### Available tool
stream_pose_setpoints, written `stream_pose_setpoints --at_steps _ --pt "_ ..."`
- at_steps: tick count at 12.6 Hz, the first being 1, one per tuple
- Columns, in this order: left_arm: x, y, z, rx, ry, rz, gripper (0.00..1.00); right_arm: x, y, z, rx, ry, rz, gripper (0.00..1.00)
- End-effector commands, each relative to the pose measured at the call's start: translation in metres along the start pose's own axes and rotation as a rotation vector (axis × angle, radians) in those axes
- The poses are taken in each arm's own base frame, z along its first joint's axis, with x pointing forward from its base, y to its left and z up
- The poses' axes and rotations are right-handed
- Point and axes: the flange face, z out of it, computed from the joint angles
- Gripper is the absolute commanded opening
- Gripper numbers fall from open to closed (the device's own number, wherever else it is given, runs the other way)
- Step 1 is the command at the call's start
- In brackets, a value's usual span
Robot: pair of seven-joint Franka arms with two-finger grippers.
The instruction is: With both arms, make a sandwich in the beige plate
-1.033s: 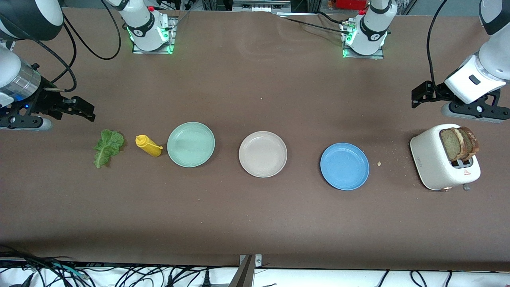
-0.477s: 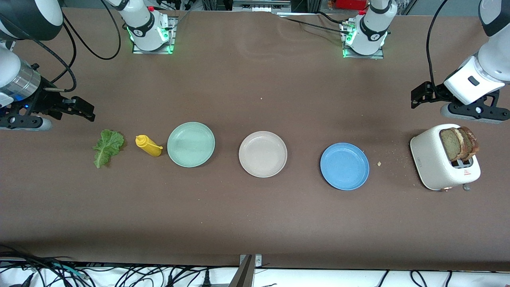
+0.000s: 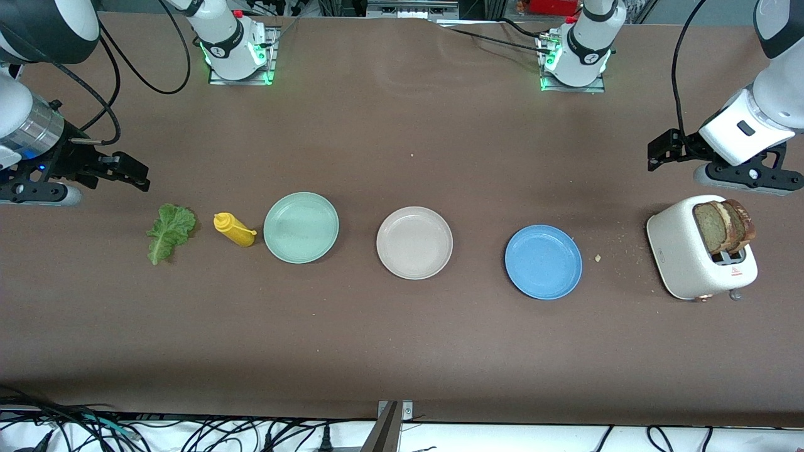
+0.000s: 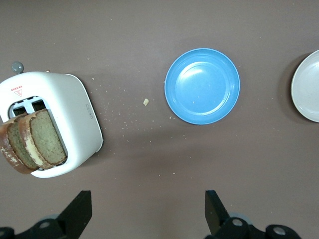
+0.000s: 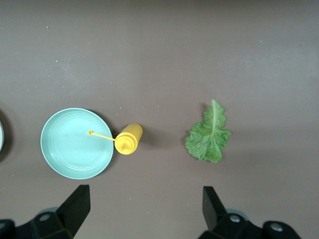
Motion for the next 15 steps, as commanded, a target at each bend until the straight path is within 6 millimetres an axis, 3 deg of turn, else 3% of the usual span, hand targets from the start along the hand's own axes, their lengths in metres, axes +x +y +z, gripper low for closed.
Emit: stream_pose_setpoints --at_steps 1,9,11,13,15 --pt "-0.004 -0.001 -0.001 0.006 -0.006 0.009 1.0 -0.001 0.0 0.0 0.016 0.006 0.013 1.0" --pt "0.0 -0.009 0.0 0.007 -0.002 -0.003 1.0 -0.001 0.0 0.0 0.016 0.006 0.013 1.0" --pt "0.007 -0.04 0.012 0.009 -0.009 -0.04 1.0 -0.001 0.0 0.0 0.016 0.006 0.013 1.0" --pt "0.016 -0.086 0.026 0.006 -0.013 -0.114 1.0 -0.001 0.001 -0.001 0.016 0.008 0.014 1.0" --pt "0.021 -0.115 0.042 0.008 -0.002 -0.156 1.0 -0.001 0.002 0.0 0.016 0.005 0.016 1.0"
